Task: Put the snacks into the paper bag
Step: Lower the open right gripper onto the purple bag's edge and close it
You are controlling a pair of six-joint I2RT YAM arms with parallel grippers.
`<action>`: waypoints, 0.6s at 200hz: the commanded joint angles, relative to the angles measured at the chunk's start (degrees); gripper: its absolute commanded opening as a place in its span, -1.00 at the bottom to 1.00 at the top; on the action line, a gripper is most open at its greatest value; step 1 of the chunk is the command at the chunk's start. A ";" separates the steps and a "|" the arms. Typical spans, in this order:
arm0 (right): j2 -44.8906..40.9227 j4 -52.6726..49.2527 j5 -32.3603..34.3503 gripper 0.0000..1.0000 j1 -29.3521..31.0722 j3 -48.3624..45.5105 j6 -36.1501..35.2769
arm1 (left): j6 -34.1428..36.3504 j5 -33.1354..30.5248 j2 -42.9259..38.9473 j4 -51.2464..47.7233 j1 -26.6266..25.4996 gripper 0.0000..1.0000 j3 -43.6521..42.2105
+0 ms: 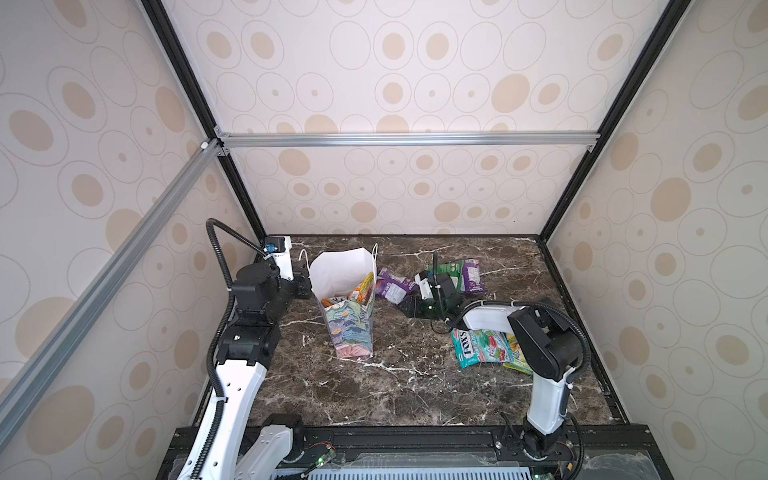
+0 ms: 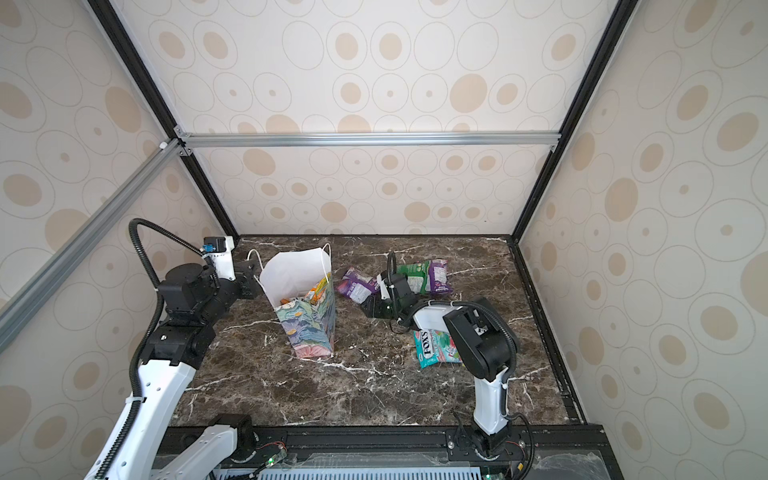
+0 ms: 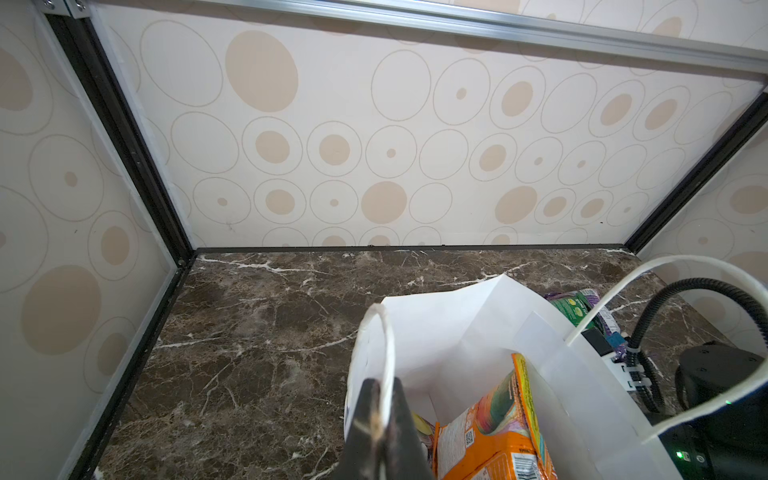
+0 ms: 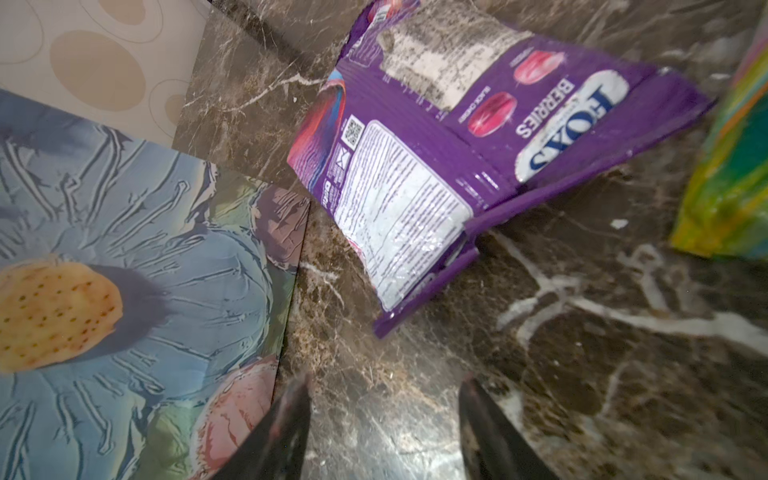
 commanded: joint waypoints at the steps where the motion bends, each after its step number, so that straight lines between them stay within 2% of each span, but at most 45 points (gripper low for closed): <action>1: 1.37 2.16 -1.06 0.17 -0.37 1.25 1.87 | 0.42 0.36 -0.51 0.55 0.26 -0.90 0.29; 120: 3.31 3.13 -0.19 0.16 -0.72 1.56 4.19 | 0.42 0.36 -0.49 0.42 0.21 -0.89 0.31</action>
